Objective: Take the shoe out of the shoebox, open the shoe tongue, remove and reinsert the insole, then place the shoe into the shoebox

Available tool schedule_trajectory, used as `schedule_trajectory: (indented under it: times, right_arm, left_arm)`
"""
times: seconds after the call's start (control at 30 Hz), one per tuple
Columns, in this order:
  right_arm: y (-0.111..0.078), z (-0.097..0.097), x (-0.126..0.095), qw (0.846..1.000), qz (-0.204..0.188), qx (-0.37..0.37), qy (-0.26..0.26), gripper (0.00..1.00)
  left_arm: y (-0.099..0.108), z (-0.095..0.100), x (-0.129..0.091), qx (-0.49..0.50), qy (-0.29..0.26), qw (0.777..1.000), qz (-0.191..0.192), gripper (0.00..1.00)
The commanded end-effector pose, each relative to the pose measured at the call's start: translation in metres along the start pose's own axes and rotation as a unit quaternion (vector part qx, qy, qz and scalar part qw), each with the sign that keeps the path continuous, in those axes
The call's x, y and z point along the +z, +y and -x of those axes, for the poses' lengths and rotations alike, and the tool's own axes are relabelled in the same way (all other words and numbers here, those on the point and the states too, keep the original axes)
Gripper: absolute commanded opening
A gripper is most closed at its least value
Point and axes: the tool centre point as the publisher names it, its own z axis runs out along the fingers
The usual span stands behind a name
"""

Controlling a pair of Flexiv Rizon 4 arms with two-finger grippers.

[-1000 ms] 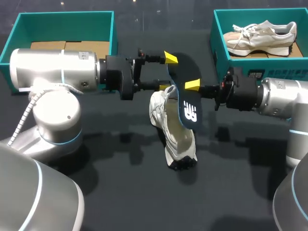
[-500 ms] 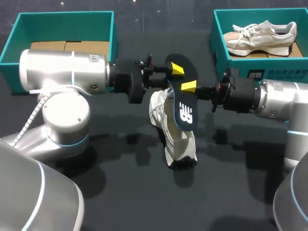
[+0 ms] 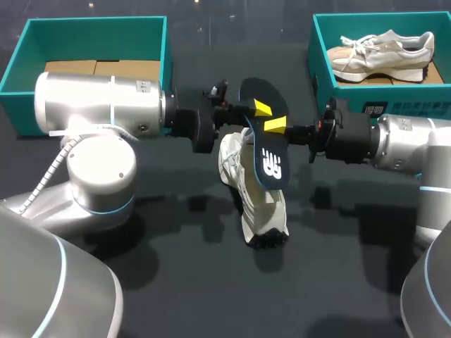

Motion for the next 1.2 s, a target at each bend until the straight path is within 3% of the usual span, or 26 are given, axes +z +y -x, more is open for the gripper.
schedule_trajectory:
  times: [0.03,0.07,0.1,0.13,0.33,0.6,0.73,0.77,0.87,0.9,1.2]
  right_arm:
    - [0.003,0.002,0.0,1.0,0.0,0.001,0.002,0.06]
    - [0.003,0.002,0.0,1.0,0.0,0.0,0.003,0.3]
    - [0.003,0.003,-0.001,1.0,-0.003,-0.003,0.0,0.73]
    - [0.004,0.004,-0.004,1.0,-0.007,-0.008,-0.005,1.0]
    - [0.007,0.009,-0.046,0.995,-0.063,-0.076,-0.027,1.0]
    - [0.007,0.009,-0.046,0.995,-0.063,-0.076,-0.027,1.0]
    - [0.007,0.009,-0.046,0.995,-0.063,-0.076,-0.027,1.0]
    - [0.006,0.01,-0.046,0.992,-0.079,-0.1,-0.027,1.0]
    - [-0.001,0.016,-0.062,0.961,-0.154,-0.228,0.0,1.0]
    - [-0.004,0.021,-0.067,0.946,-0.202,-0.254,-0.004,1.0]
    - [-0.004,0.021,-0.067,0.946,-0.202,-0.254,-0.004,1.0]
  left_arm:
    - [-0.001,-0.001,0.003,0.003,0.001,1.0,-0.001,0.0]
    - [-0.001,-0.001,0.003,0.004,0.002,1.0,0.0,0.0]
    - [-0.001,-0.001,0.003,0.003,0.002,1.0,0.001,0.0]
    - [0.0,-0.001,0.002,0.003,0.002,1.0,0.001,0.0]
    - [0.005,0.002,-0.02,-0.004,0.001,1.0,0.001,0.0]
    - [0.004,0.002,-0.039,-0.003,0.007,1.0,0.004,0.0]
    - [-0.001,0.0,-0.047,-0.031,0.005,0.999,-0.018,0.0]
    - [-0.002,0.0,-0.048,-0.047,0.003,0.999,-0.027,0.0]
    - [-0.009,0.0,-0.051,-0.134,-0.012,0.988,-0.08,0.0]
    - [-0.011,0.002,-0.052,-0.135,-0.009,0.987,-0.09,0.0]
    - [-0.011,0.002,-0.052,-0.135,-0.009,0.987,-0.09,0.0]
